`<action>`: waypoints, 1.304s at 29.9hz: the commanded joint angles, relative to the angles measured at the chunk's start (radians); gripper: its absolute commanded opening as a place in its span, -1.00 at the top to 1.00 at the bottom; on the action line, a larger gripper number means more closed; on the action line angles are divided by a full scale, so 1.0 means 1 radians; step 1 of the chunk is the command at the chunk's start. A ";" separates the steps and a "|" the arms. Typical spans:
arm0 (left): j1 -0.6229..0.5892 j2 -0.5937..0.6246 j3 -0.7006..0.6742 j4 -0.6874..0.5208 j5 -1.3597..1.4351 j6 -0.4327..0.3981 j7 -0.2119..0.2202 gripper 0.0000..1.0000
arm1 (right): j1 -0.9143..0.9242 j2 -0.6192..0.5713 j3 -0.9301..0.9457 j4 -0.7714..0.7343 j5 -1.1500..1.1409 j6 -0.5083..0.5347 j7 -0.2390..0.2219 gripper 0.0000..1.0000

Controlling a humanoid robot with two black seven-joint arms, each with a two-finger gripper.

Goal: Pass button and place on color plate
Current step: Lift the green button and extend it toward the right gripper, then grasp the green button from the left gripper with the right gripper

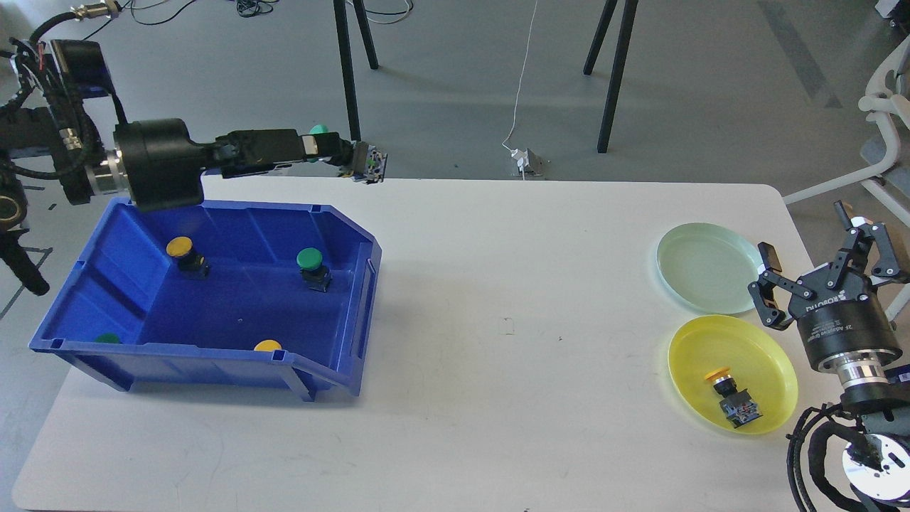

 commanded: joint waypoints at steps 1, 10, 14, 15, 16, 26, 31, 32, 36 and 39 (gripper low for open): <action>0.006 -0.161 -0.006 0.068 -0.171 0.000 0.000 0.94 | 0.082 -0.007 -0.050 0.001 -0.039 0.000 0.000 -0.95; 0.065 -0.397 0.000 0.225 -0.199 0.000 0.000 0.94 | 0.301 0.011 -0.298 -0.011 -0.066 -0.002 0.000 -0.95; 0.066 -0.413 0.005 0.230 -0.197 0.000 0.000 0.94 | 0.432 0.014 -0.459 -0.025 -0.071 -0.006 0.000 -0.95; 0.065 -0.413 0.005 0.230 -0.199 0.000 0.000 0.94 | 0.456 0.014 -0.487 -0.031 -0.072 -0.006 0.000 -0.95; 0.065 -0.413 0.005 0.230 -0.199 0.000 0.000 0.94 | 0.478 0.016 -0.514 -0.037 -0.075 -0.006 0.000 -0.95; 0.062 -0.416 0.005 0.234 -0.202 0.000 0.000 0.94 | 0.607 0.111 -0.617 -0.086 -0.126 -0.009 0.000 -0.94; 0.060 -0.417 0.005 0.236 -0.206 0.000 0.000 0.94 | 0.651 0.123 -0.627 -0.089 -0.120 -0.009 0.000 -0.91; 0.060 -0.417 0.005 0.236 -0.207 0.000 0.000 0.94 | 0.657 0.123 -0.636 -0.089 -0.118 -0.009 0.000 -0.91; 0.060 -0.417 0.005 0.237 -0.207 0.000 0.000 0.93 | 0.671 0.121 -0.682 -0.086 -0.122 -0.003 0.000 -0.90; 0.060 -0.417 0.005 0.237 -0.207 0.000 0.000 0.93 | 0.680 0.123 -0.711 -0.085 -0.125 -0.002 0.000 -0.87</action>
